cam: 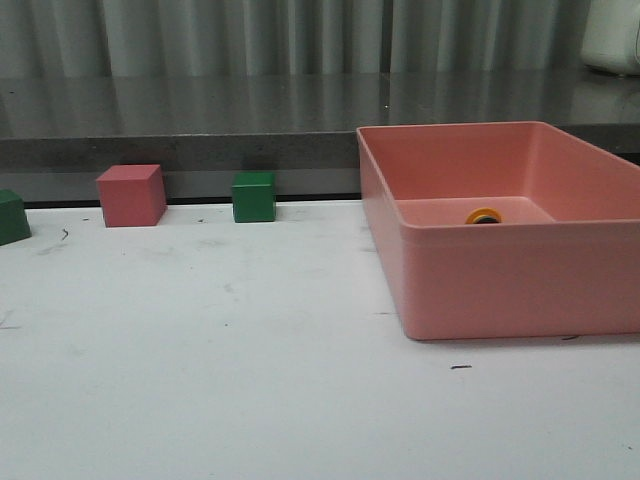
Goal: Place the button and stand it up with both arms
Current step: 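Move the right gripper over the pink bin toward the yellow button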
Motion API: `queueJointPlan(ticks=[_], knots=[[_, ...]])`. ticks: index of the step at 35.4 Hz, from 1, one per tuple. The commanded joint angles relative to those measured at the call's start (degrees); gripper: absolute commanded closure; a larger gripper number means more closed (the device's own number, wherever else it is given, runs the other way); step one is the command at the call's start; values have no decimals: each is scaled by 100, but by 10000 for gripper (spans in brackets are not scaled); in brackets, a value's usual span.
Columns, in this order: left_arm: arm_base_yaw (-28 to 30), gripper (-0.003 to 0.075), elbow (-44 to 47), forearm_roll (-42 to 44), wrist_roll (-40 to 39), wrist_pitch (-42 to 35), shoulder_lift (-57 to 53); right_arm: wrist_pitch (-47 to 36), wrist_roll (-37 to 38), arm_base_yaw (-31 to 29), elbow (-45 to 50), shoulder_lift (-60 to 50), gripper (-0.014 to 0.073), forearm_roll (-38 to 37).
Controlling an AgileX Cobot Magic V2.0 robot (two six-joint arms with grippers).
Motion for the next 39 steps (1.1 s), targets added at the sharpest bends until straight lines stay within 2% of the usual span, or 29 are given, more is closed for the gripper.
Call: queueJointPlan(ticks=[1,39], knots=[[-2,741,51,-66,-57,-439,-130,-418,-45,-34,-18,-107,664,6],[-2,741,51,-54,-57,-547,-130,-537,-45,-34,-18,-107,664,6]])
